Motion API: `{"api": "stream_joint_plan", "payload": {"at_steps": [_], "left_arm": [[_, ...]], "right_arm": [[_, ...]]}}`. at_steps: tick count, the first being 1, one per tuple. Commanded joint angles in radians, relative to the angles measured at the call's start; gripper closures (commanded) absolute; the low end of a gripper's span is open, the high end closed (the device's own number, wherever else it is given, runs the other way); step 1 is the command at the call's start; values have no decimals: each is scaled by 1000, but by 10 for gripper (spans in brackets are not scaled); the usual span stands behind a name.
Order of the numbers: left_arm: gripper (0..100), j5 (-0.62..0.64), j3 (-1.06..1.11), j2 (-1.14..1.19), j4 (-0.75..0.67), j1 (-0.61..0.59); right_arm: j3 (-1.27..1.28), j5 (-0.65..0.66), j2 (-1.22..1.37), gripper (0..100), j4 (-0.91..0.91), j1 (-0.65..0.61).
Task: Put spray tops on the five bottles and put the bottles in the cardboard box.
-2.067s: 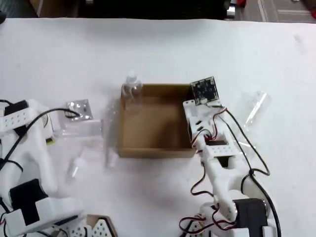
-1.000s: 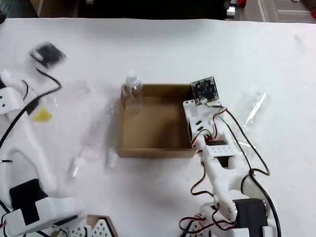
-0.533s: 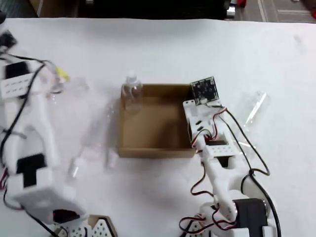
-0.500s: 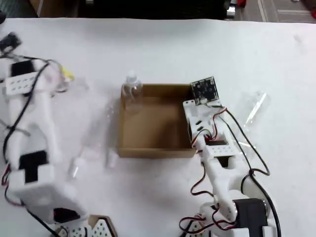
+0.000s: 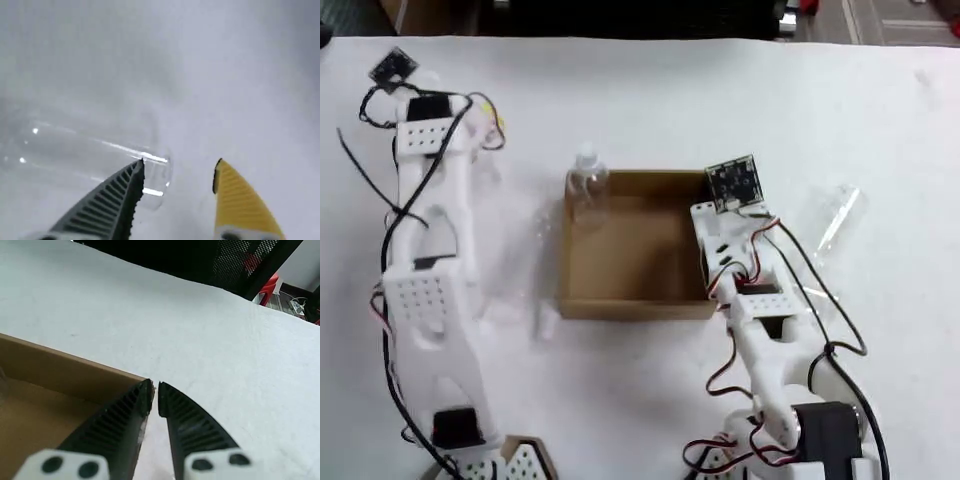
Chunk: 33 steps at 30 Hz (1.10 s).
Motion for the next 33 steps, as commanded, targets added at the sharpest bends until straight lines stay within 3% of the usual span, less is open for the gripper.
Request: {"api": "stream_joint_plan", "payload": {"at_steps": [1, 6, 13, 20, 28, 33], "left_arm": [[787, 3, -272, 137, 180, 22], [788, -140, -549, 234, 430, 53], [790, -330, -667, 366, 511, 45], [790, -505, -318, 263, 511, -31], [790, -678, 201, -186, 511, -12], [788, -690, 221, -478, 465, -5]], "right_arm": [[-49, 14, -2, 981, -16, -4], [-49, 14, -2, 981, -19, -2], [-49, 14, -2, 981, -18, -1], [-49, 14, -2, 981, -18, -4], [-49, 14, -2, 981, -19, -4], [-49, 14, -2, 981, -18, -4]]}}
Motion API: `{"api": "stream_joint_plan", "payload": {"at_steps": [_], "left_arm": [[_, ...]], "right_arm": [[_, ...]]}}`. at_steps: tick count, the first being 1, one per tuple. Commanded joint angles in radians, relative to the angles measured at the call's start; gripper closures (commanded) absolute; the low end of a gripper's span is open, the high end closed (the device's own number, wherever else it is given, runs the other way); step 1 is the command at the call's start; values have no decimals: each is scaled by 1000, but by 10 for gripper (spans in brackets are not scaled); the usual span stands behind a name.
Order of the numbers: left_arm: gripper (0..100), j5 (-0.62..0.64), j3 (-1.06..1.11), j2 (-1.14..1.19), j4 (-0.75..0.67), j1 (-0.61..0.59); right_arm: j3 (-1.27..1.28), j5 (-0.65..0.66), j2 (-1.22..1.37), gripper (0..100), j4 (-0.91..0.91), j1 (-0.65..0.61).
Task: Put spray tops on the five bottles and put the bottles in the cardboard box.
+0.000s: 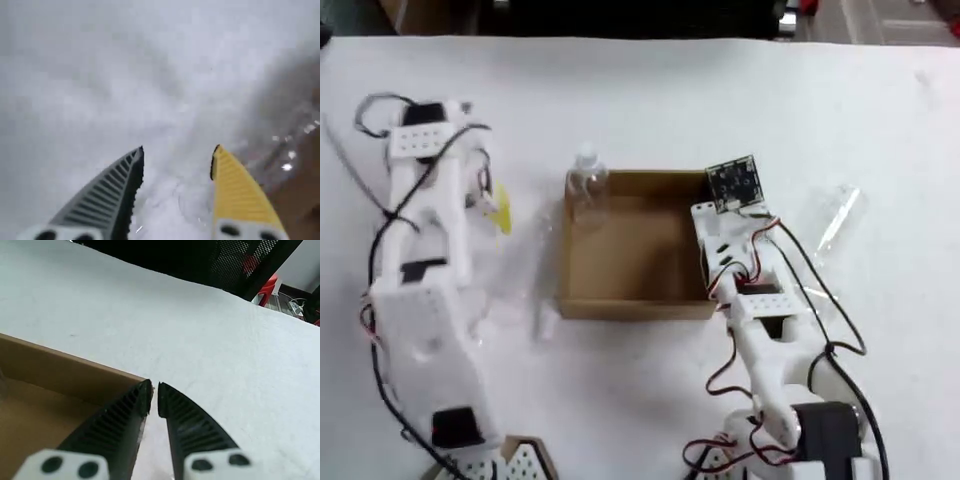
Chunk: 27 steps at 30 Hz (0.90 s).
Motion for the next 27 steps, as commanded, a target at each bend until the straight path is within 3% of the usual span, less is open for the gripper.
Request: {"api": "stream_joint_plan", "payload": {"at_steps": [1, 6, 9, 12, 18, 23, 27], "left_arm": [[789, -15, -38, -321, -80, 10], [789, 138, -118, -344, -509, -27], [789, 270, -84, -228, -813, -54], [789, 284, -106, -73, -1000, -87], [793, 279, -328, 183, -1033, -156], [988, 187, -560, 394, -1033, -151], [932, 169, -727, 559, -1007, -99]], "right_arm": [[-49, 14, -4, 981, -18, -5], [-48, 14, -4, 981, -18, -4], [-48, 15, -2, 981, -16, -4], [-46, 15, -2, 981, -16, -4], [-107, 15, 87, 981, -18, -5], [-172, 15, 177, 982, -18, 1], [-175, 15, 182, 982, -18, 1]]}}
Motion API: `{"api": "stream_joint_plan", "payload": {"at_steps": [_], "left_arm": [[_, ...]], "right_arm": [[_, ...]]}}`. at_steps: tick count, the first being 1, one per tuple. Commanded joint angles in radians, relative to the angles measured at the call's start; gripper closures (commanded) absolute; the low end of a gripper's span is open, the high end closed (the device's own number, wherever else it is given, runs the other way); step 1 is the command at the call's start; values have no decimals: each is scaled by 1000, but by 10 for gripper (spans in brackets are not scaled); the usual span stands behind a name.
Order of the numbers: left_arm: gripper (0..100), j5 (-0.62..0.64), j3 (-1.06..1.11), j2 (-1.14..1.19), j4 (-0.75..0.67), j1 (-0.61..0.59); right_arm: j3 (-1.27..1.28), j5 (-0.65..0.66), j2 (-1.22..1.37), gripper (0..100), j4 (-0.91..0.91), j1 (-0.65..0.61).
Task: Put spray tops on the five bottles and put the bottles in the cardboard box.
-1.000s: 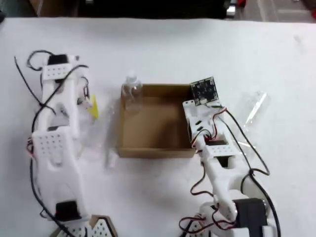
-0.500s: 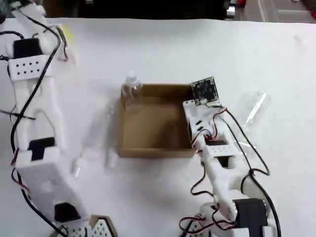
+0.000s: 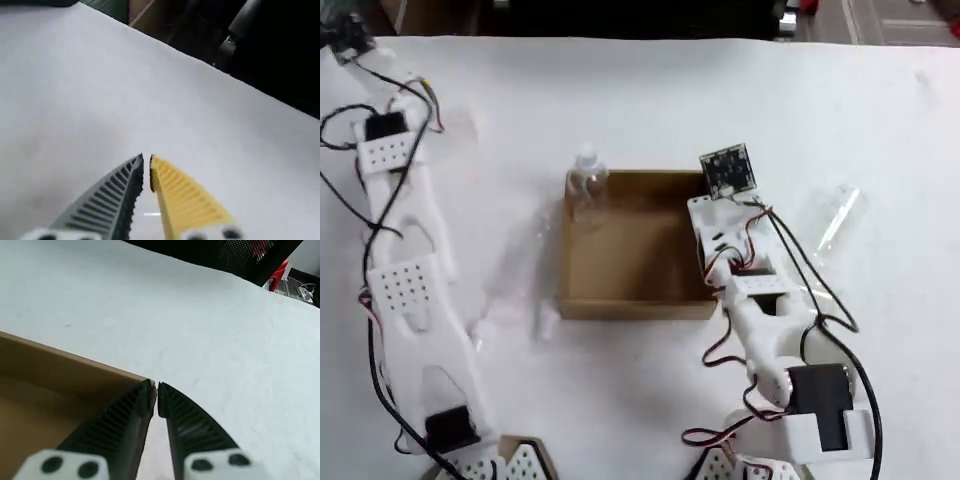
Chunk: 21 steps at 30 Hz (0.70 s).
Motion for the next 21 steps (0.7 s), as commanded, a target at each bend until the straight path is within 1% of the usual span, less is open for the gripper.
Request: {"api": "stream_joint_plan", "payload": {"at_steps": [1, 4, 8, 11, 14, 17, 21], "left_arm": [[932, -26, -235, 131, 20, 61], [932, -41, -351, 219, 133, 99], [932, -167, -482, 297, 285, 131], [931, -224, -574, 315, 454, 145], [929, -278, -563, 282, 600, 147], [929, -348, -562, 248, 775, 140], [931, -489, -563, 197, 991, 148]], "right_arm": [[-48, 15, -4, 982, -18, 1], [-48, 15, -1, 982, -18, -1], [-48, 15, -1, 981, -18, -2], [-48, 15, -2, 981, -18, -2], [-48, 15, -2, 981, -18, -1], [-48, 15, -2, 981, -18, -1], [-48, 15, -4, 981, -18, -4]]}}
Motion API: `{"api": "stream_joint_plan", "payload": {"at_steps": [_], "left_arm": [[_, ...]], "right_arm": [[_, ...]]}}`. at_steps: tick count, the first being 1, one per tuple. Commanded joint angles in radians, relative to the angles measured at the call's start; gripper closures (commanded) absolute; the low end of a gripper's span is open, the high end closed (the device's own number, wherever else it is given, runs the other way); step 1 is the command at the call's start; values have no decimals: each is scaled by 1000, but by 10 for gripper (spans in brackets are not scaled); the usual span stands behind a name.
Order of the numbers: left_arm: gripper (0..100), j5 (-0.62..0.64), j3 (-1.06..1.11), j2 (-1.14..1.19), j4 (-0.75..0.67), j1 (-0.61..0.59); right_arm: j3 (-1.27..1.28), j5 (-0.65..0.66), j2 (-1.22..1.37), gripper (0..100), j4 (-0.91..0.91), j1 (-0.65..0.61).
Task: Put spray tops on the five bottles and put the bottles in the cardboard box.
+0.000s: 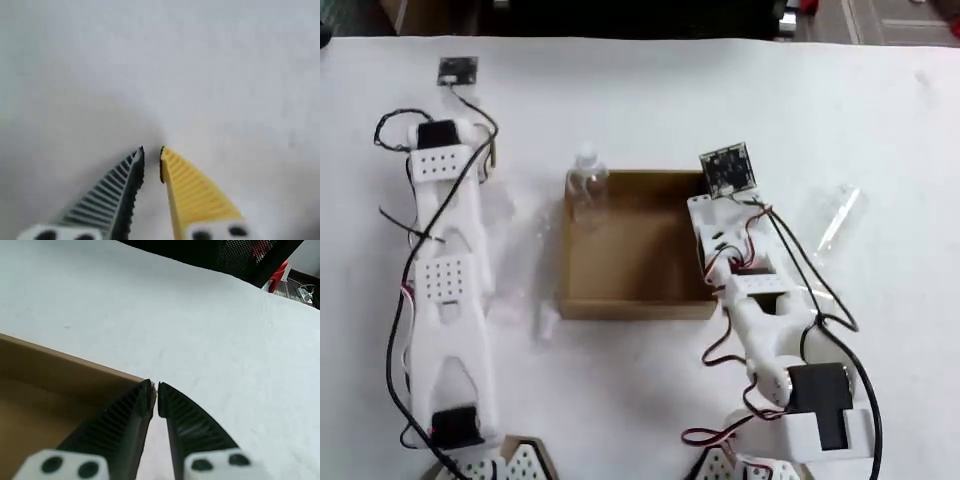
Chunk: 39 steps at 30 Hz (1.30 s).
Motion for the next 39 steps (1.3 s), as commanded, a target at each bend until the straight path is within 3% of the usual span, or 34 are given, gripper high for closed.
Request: {"api": "stream_joint_plan", "payload": {"at_steps": [1, 11, 15, 22, 32, 39], "left_arm": [[932, -150, -52, -130, 230, 15], [931, -77, -37, -440, 232, -110], [928, -86, 94, -615, 232, -214], [928, -370, 601, -958, 229, -355], [932, -775, 1212, -1297, 213, -446], [932, -918, 1462, -1360, 95, -516]], "right_arm": [[-43, 15, -8, 981, -18, -4], [-43, 15, -5, 981, -18, 1], [-43, 15, -7, 981, -18, 1], [-43, 15, -8, 981, -18, -2], [-43, 15, -8, 982, -18, -2], [-43, 15, -8, 982, -18, -4]]}}
